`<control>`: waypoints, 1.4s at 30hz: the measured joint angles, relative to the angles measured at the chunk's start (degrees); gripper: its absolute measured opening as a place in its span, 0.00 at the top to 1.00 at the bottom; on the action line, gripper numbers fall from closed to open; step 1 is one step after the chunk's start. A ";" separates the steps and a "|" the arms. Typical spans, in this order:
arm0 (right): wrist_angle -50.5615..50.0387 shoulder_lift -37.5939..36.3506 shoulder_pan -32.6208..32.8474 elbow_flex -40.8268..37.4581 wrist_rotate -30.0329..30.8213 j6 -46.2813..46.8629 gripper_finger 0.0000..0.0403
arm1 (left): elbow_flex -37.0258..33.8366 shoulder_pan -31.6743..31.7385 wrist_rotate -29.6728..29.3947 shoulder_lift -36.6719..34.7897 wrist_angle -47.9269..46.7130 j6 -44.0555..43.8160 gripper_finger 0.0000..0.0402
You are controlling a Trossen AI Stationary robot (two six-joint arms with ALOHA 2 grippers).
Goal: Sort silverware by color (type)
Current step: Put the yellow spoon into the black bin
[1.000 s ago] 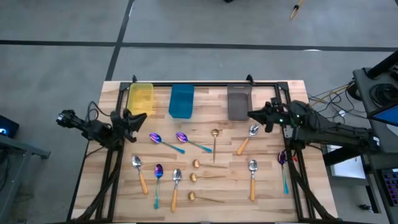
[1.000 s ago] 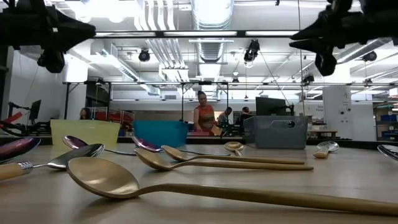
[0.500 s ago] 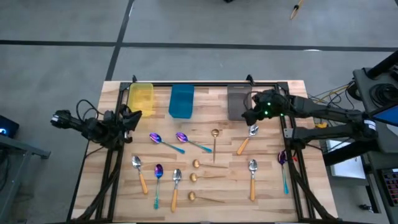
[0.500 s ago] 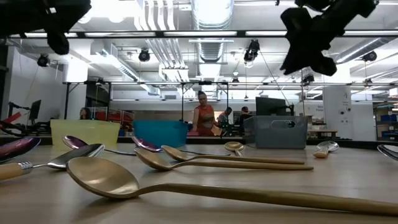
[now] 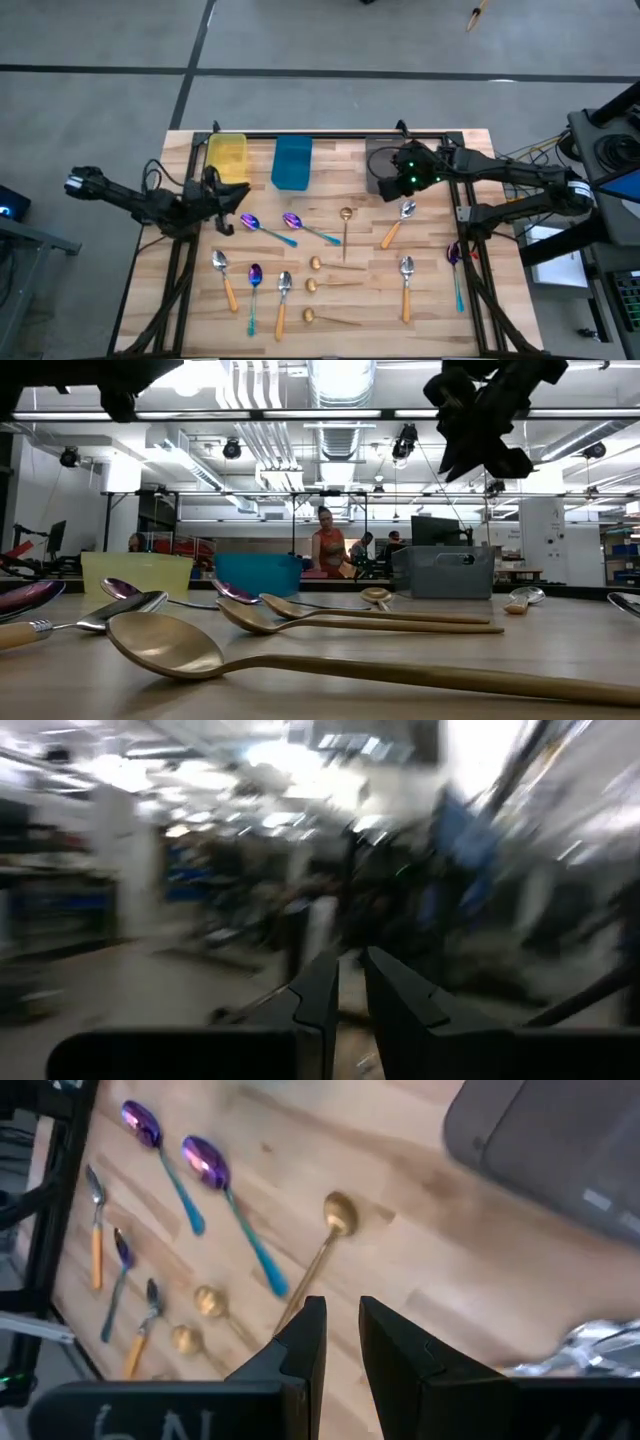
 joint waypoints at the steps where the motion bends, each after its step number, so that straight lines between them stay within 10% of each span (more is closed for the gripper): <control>1: -0.49 0.69 0.59 0.33 -0.34 1.31 0.86 | 1.68 0.00 -2.62 0.06 -4.72 0.67 0.91; 11: -7.16 6.20 7.52 0.39 -7.30 25.71 0.86 | 15.69 0.00 -8.05 0.21 -49.35 -1.32 0.91; 42: -10.98 29.02 9.84 1.21 1.38 16.38 0.86 | 15.86 0.00 -7.77 0.20 -49.99 1.24 0.91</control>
